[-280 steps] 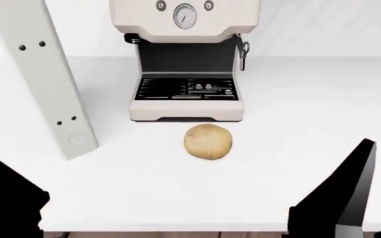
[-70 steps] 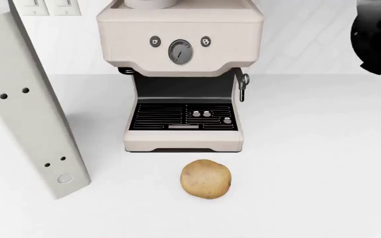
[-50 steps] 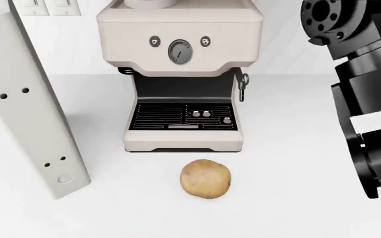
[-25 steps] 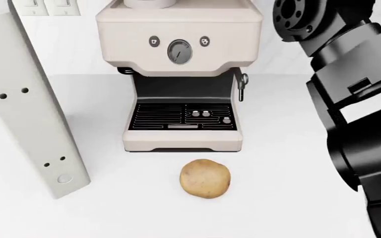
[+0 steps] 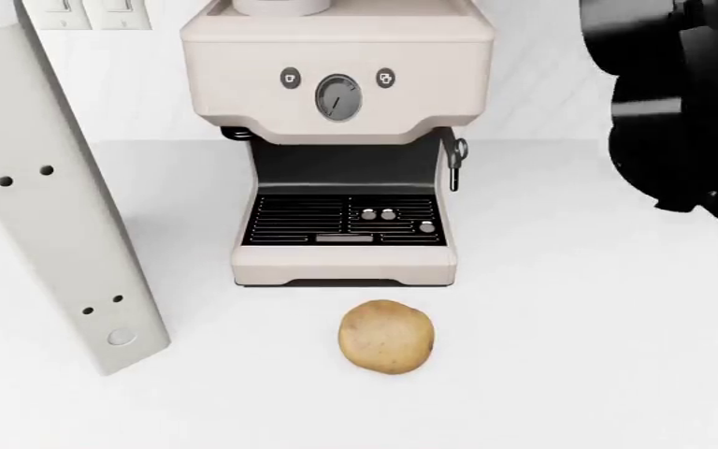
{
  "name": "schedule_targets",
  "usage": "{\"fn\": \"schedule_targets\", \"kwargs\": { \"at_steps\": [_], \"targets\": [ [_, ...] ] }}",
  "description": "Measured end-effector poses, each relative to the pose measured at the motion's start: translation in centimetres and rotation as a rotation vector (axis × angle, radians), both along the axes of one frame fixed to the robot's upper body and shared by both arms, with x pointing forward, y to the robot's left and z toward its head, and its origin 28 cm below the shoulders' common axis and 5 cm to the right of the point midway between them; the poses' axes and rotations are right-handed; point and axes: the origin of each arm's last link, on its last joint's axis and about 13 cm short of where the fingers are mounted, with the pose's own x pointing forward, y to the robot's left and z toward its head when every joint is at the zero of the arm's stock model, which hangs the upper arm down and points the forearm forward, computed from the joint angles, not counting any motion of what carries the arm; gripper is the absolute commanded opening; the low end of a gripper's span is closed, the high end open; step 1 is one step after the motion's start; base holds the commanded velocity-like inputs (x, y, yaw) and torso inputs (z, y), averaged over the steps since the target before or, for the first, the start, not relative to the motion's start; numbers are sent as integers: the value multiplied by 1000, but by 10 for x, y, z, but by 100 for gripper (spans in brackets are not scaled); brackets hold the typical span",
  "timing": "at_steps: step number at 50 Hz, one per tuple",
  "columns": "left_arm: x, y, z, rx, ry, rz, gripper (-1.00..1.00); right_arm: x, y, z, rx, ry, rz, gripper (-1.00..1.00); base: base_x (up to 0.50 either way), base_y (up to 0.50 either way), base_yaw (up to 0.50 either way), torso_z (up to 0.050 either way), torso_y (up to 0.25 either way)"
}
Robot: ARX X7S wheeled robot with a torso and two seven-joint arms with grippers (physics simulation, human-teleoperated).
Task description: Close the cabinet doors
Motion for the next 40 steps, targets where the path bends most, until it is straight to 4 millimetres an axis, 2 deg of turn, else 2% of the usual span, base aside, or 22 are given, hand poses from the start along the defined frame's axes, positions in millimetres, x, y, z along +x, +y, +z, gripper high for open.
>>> {"fn": "schedule_targets", "kwargs": {
  "at_steps": [11,20,25,35,40],
  "targets": [
    [30,-9,-1,-4,-2,-145,100,-48,-29,-39,7,40,-68,100,0,0,0,0,0],
    [45,-15,-2,-2,-1,-236,100,-110,-62,-84,150,26,-181,100,0,0,0,0,0],
    [48,-17,-1,2,1,-254,100,-140,-69,-100,220,-16,-247,100,0,0,0,0,0],
    [48,-18,-1,7,0,-262,100,-166,-65,-114,253,-68,-267,100,0,16,0,0,0],
    [48,-19,-1,13,0,-262,100,-172,-64,-116,265,-80,-276,100,2,499,0,0,0]
  ]
}}
